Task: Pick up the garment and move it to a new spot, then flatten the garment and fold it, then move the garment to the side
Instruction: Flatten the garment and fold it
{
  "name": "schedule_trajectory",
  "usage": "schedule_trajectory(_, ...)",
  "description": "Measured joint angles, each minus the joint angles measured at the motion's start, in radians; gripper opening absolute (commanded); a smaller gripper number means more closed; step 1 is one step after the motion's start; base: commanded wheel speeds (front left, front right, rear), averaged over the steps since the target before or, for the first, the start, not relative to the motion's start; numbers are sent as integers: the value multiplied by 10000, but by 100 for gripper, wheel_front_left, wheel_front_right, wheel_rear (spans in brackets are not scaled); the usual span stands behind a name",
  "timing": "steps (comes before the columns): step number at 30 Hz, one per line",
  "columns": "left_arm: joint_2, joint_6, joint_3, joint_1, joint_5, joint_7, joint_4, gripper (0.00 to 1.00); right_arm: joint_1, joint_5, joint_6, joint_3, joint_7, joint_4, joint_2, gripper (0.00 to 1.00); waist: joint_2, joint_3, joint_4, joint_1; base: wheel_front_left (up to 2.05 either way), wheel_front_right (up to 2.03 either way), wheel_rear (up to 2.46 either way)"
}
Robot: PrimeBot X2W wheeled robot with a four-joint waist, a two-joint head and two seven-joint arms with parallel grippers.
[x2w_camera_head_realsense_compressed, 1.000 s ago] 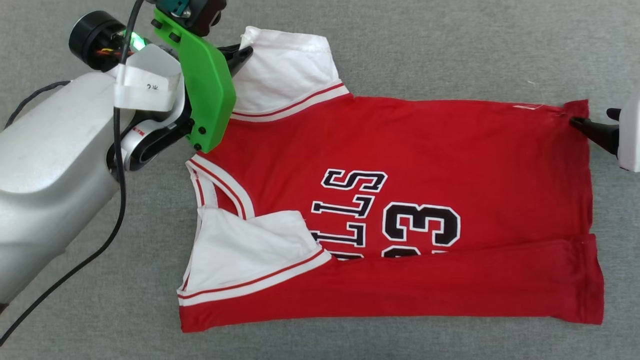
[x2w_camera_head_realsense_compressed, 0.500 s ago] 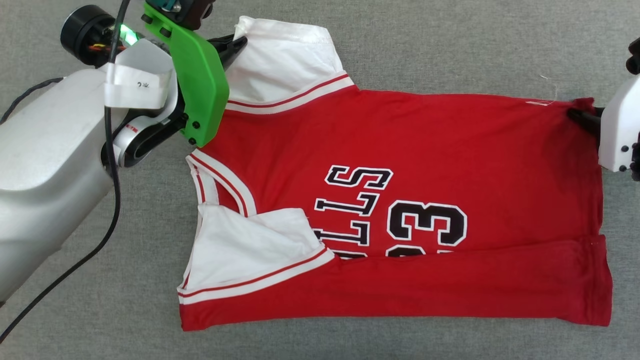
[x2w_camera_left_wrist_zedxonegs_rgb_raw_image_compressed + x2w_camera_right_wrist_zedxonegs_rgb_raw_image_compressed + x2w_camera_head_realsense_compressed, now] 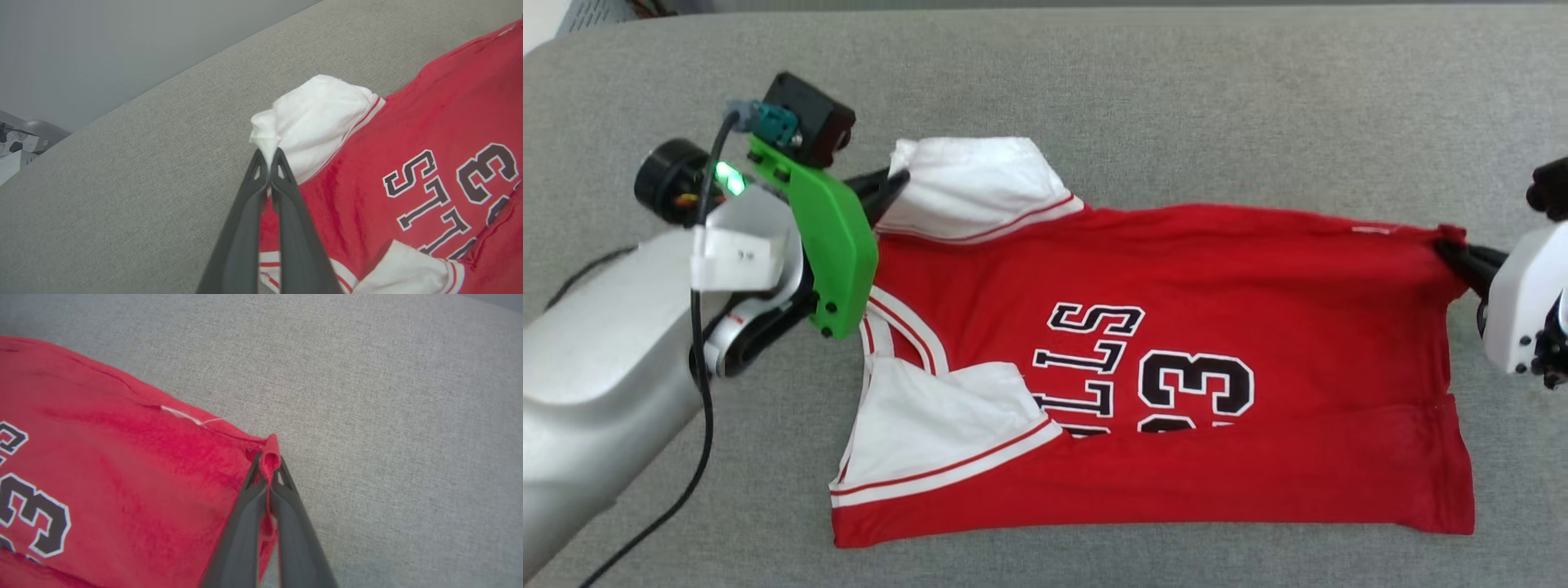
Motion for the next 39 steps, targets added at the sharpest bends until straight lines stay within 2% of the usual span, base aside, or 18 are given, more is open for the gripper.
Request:
schedule_trajectory(10, 800, 909, -518, 2509, -548, -600, -1319, 0, 2499, 176, 0, -265, -1026, -642, -184, 0, 0, -1149, -1, 0, 0, 0, 0)
schedule_trajectory(16, 1016, 1267, -867, 3779, -934, -941, -1569, 0, 3914, 242, 0, -709, -1459, -995, -75, 0, 0, -1627, 83, 0, 0, 0, 0)
schedule_trajectory(24, 1145, 1536, -1035, 4775, -1168, -1386, -1498, 0, 5241, 186, 0, -1356, -1526, -1459, 167, 0, 0, -1652, 126, 0, 0, 0, 0)
schedule_trajectory(30, 830, 1517, -1133, 5054, -1312, -1655, -871, 0, 5401, 81, 0, -1524, -1267, -1093, 602, 0, 0, -1394, 98, 0, 0, 0, 0)
schedule_trajectory(31, 732, 1478, -1149, 5064, -1331, -1699, -734, 0, 5399, 86, 0, -1559, -1269, -1003, 692, 17, 0, -1367, 96, 0, 0, 0, 0)
schedule_trajectory(32, 637, 1461, -1133, 5077, -1396, -1783, -600, 11, 5393, 86, 0, -1559, -1271, -949, 775, 30, 0, -1361, 95, 0, 0, 0, 0)
schedule_trajectory(33, 581, 1453, -1118, 5093, -1440, -1871, -522, 70, 5390, 94, 0, -1561, -1271, -936, 811, 96, 0, -1371, 96, 0, 0, 0, 0)
schedule_trajectory(34, 533, 1457, -1068, 5125, -1444, -2063, -437, 100, 5384, 157, 0, -1595, -1312, -938, 853, 100, 0, -1399, 94, 0, 0, 0, 0)
schedule_trajectory(39, 573, 1735, -585, 5543, -1567, -3200, -372, 100, 5400, 395, 0, -1797, -1592, -1321, 773, 100, 0, -1681, 68, 0, 0, 0, 0)
